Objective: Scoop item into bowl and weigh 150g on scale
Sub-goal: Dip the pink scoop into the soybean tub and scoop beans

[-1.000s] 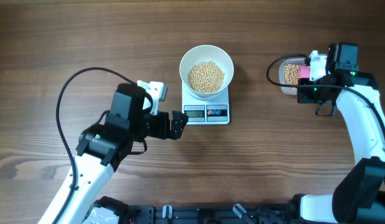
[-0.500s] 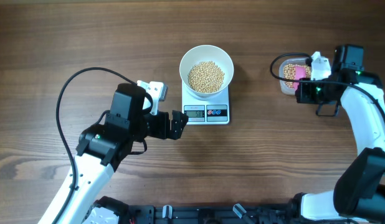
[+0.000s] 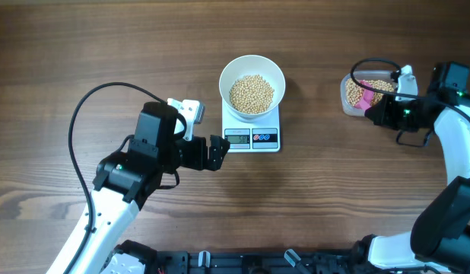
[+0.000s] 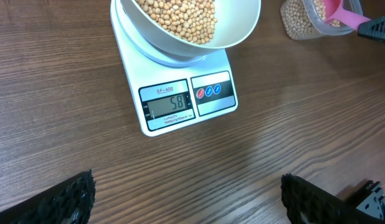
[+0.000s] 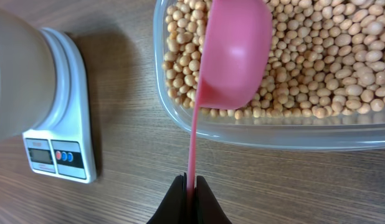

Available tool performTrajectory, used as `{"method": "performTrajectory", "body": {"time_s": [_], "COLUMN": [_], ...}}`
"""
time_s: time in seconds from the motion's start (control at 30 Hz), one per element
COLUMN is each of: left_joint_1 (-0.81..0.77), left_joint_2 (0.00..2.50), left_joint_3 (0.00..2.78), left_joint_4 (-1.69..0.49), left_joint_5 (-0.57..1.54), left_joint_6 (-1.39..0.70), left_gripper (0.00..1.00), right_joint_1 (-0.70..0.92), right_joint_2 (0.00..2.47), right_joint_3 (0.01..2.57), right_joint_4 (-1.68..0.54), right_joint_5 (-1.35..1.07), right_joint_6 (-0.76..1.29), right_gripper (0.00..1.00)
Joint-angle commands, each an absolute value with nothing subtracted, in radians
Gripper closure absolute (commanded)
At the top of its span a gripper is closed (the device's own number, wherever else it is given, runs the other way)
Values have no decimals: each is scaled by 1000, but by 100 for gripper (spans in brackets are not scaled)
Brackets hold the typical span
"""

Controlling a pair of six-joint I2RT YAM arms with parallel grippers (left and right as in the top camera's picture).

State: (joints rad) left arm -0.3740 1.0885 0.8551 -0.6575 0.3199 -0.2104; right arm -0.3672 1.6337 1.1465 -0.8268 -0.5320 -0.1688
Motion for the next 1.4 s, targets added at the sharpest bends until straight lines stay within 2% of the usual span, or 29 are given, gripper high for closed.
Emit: {"method": "performTrajectory", "body": {"time_s": [0.0,0.4,0.7,1.0,1.2,1.37], "left_joint_1": [-378,-378,-378,-378,-378,-378], "left_joint_2": [1089,1089,1089,1089,1089,1089], "left_joint_3": [851,851,851,851,851,851], "left_joint_4": [-654,-654,-654,-654,-654,-654], "left_joint_5": [324,324,324,324,324,324], "left_joint_6": [-194,-194,-194,-194,-194,-194], "left_gripper": [0,0,0,0,0,0], "right_joint_1": [-401,-492,-601,-675,-727,-737], "right_joint_2": [1646,1646,1757,1761,1761,1761], "right_joint_3": [1137,1136,1136,1137,1137,1137], "right_joint_4": [-833,-832,-831,-822,-821,-825], "right_joint_5": [-632,-663,-933,-1136,-1162,-1331], "right_joint_6": [-183,-182,-184,-184,-184,-184], "right_gripper": [96,96,96,96,96,96]}}
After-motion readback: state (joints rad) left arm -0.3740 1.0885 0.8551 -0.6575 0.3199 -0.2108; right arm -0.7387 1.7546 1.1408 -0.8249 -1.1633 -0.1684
